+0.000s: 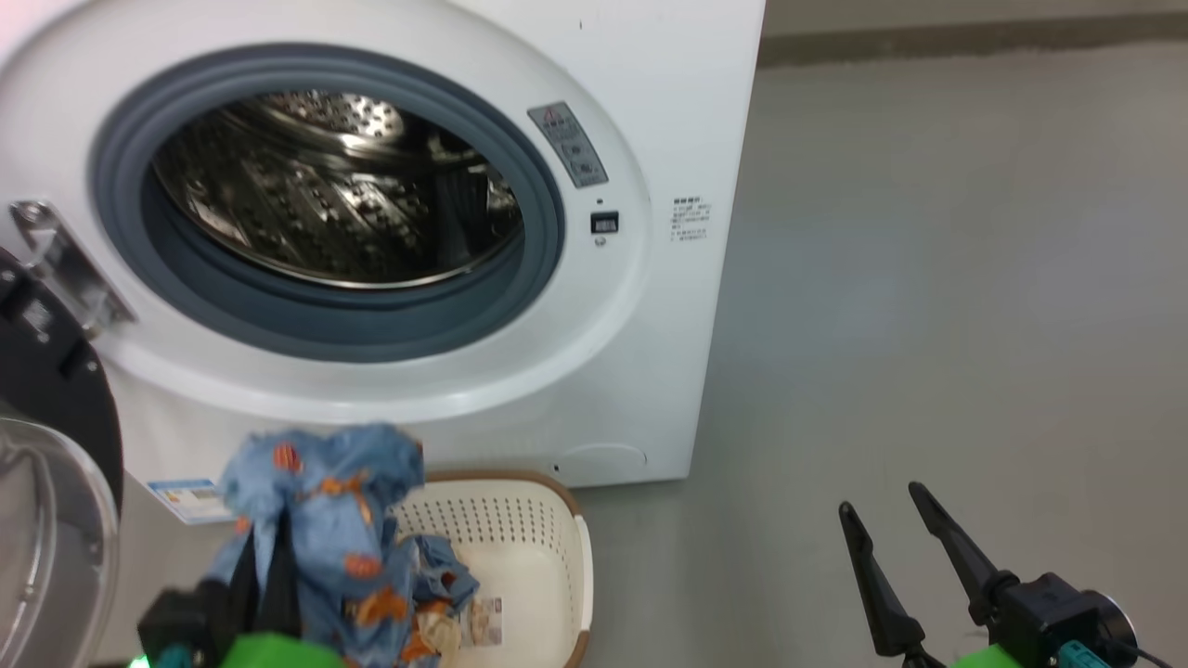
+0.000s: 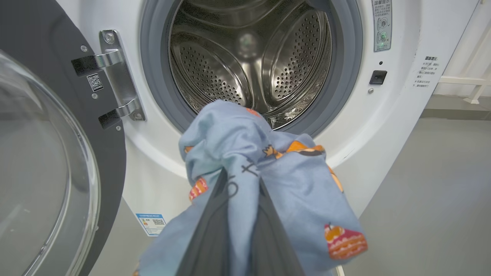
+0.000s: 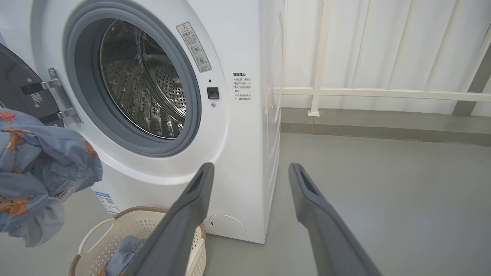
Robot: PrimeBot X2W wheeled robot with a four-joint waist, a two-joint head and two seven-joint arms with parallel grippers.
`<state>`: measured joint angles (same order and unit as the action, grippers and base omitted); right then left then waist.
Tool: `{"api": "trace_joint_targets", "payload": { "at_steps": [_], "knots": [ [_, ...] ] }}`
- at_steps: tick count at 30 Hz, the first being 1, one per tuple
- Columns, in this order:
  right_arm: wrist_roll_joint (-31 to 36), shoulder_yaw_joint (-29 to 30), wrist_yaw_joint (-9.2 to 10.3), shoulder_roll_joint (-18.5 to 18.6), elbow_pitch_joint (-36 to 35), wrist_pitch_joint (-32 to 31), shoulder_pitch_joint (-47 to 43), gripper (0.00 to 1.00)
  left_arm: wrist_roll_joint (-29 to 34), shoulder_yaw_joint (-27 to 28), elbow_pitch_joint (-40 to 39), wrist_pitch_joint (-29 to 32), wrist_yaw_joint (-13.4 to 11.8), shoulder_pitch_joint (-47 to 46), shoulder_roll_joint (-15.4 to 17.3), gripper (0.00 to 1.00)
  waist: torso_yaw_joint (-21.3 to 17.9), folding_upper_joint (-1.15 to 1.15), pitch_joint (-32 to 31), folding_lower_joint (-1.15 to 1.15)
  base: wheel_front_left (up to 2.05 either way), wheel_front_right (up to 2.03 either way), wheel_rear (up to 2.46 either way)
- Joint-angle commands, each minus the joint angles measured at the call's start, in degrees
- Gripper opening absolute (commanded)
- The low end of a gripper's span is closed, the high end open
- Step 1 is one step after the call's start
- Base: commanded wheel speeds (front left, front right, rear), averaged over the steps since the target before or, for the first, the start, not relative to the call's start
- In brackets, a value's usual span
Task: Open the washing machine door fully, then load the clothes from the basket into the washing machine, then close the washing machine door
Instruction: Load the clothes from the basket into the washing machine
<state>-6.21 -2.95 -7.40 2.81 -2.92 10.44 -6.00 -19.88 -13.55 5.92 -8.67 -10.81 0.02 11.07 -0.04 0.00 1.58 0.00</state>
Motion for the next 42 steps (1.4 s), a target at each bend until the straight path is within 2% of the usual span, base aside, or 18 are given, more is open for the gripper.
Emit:
{"api": "trace_joint_targets", "payload": {
  "at_steps": [1,10,15,21,29,34,35,39,42],
  "knots": [
    [-0.2,-1.6,-0.09,0.3,-1.9,0.4,2.5,1.0,-0.4,1.9,-0.5,-0.8,0.5,-4.7,0.4,0.0,-0.6,0.0,3.0,0.0,0.0,0.0,0.0],
    [-1.8,-2.5,-0.09,1.4,-2.8,1.7,7.9,1.0,-1.6,1.9,9.8,-1.7,3.2,-21.1,-1.1,0.0,-2.1,0.0,13.7,0.0,0.0,0.0,0.0],
    [-2.8,-3.3,-0.09,2.1,-2.5,2.8,11.1,1.0,-3.2,2.1,17.1,0.6,5.7,-31.3,-1.0,0.0,-3.8,0.0,19.3,0.0,0.0,0.0,0.0],
    [-4.5,-5.4,-0.09,1.8,-1.2,3.9,15.7,1.0,-4.7,3.2,24.6,4.1,8.0,-43.4,1.1,0.0,-6.9,0.0,25.6,0.0,0.0,0.0,0.0],
    [-6.5,-7.3,-0.09,1.3,0.8,4.5,19.6,1.0,-6.5,4.1,32.2,13.0,10.8,-57.2,5.3,0.0,-10.9,0.0,30.8,0.0,0.0,0.0,0.0],
    [-7.4,-7.7,-0.09,0.9,0.5,4.5,20.8,1.0,-6.3,4.7,34.1,16.3,10.8,-63.6,9.0,0.0,-13.2,0.0,32.9,0.0,0.0,0.0,0.0],
    [-7.7,-7.9,-0.09,0.8,0.5,4.5,21.0,1.0,-5.6,4.9,34.5,17.1,9.8,-65.8,10.5,0.0,-14.0,0.0,33.7,0.0,0.0,0.0,0.0],
    [-8.2,-8.3,-0.09,0.6,0.5,4.5,21.4,1.0,-4.8,5.4,34.5,16.6,8.5,-68.5,12.3,0.0,-15.1,0.0,34.8,0.0,0.0,0.0,0.0],
    [-8.5,-8.7,-0.09,0.5,0.5,4.5,21.8,1.0,-3.7,6.2,33.9,13.1,6.8,-71.0,13.8,0.0,-15.8,0.0,35.6,0.0,0.0,0.0,0.0]
  ]
}}
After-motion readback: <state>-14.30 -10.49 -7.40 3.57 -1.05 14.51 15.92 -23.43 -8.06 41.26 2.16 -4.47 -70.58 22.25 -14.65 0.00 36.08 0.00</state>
